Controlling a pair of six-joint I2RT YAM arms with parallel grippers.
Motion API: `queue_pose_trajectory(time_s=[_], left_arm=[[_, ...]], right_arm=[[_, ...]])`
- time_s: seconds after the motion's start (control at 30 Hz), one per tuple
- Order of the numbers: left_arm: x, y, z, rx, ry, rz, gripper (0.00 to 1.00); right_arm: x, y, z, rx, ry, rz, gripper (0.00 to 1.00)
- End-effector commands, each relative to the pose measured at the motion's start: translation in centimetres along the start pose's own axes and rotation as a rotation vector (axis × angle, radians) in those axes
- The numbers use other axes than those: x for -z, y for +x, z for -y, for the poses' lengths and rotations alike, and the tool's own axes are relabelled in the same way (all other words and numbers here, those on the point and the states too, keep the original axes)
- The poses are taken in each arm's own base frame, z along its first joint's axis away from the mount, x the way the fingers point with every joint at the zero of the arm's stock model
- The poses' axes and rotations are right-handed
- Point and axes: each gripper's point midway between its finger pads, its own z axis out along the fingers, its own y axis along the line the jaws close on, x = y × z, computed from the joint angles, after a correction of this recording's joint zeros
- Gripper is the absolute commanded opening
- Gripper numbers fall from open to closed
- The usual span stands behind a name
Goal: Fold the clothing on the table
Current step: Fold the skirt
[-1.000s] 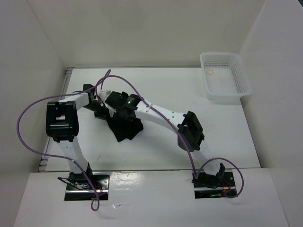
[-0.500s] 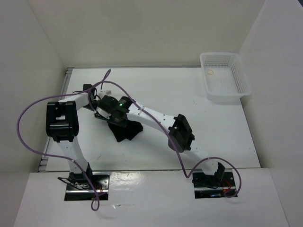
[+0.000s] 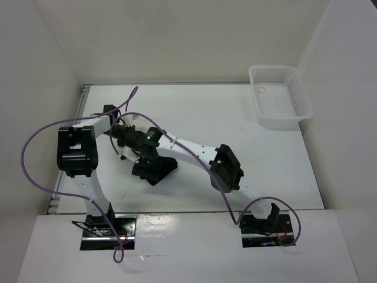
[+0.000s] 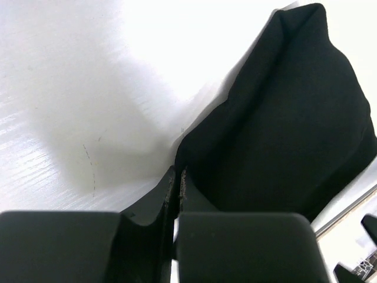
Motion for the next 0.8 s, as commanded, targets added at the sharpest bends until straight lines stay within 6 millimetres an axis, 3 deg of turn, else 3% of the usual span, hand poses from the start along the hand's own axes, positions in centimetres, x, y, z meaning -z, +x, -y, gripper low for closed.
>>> queue_pose_trajectory(time_s=[0.0,0.03,0.17,0.3,0.33,0.37,0.4,0.47,0.5,0.53,0.57,0.6,0.63,0.67,0.7,0.73,0.77], left_arm=[[-0.1,0.4,-0.6,-0.017,-0.009,-0.021,0.00],[-0.1,0.4,-0.6,-0.017,-0.009,-0.021,0.00],[-0.1,0.5,-0.7,-0.018,-0.018,-0.023,0.00],[1.8,-0.7,-0.8,-0.020,-0.034,0.025,0.03],[2.3,-1.0,-0.5,-0.030,-0.037,0.042,0.13],[4.2,-2.2,-0.3,-0.049,-0.054,0.099,0.28],[5.2,-2.6,-0.5,-0.055,-0.084,0.125,0.53],[8.6,-3.5,-0.5,-0.073,-0.148,0.207,0.70],[10.3,-4.3,-1.0,-0.096,-0.204,0.243,0.83],[12.9,-4.5,-0.8,-0.104,-0.249,0.301,0.90],[14.6,-5.0,-0.8,-0.113,-0.290,0.342,0.94],[17.5,-5.6,-0.3,-0.134,-0.349,0.413,1.00],[18.9,-5.6,-0.4,-0.120,-0.367,0.450,1.00],[20.0,-5.7,0.3,-0.134,-0.375,0.477,1.00],[21.0,-5.7,0.6,-0.139,-0.387,0.504,1.00],[21.9,-5.3,2.0,-0.153,-0.366,0.536,1.00],[22.0,-5.0,2.6,-0.155,-0.346,0.548,1.00]], right_arm=[[4.4,-2.0,-1.5,0.035,-0.014,0.102,0.89],[4.9,-2.6,-1.3,0.036,-0.008,0.124,0.94],[8.9,-4.6,-1.0,0.042,0.019,0.233,0.96],[11.7,-3.9,2.5,-0.020,0.079,0.285,0.97],[12.5,-2.6,4.5,-0.062,0.104,0.279,0.97],[13.0,-1.9,5.7,-0.086,0.130,0.283,0.97],[13.4,-1.1,6.7,-0.110,0.141,0.284,0.97],[14.7,1.8,10.2,-0.193,0.202,0.288,0.97],[13.7,3.6,11.4,-0.217,0.220,0.258,0.97],[15.4,5.8,13.8,-0.281,0.269,0.277,0.97],[15.7,7.4,15.0,-0.317,0.297,0.269,0.98],[14.4,10.1,15.4,-0.358,0.291,0.219,0.98],[14.5,11.2,16.5,-0.389,0.314,0.236,0.98],[16.5,13.7,18.2,-0.466,0.371,0.266,0.98],[16.7,15.3,18.8,-0.499,0.390,0.269,0.98],[15.1,18.2,18.6,-0.552,0.393,0.218,0.98],[17.1,20.1,20.1,-0.623,0.460,0.280,0.98]])
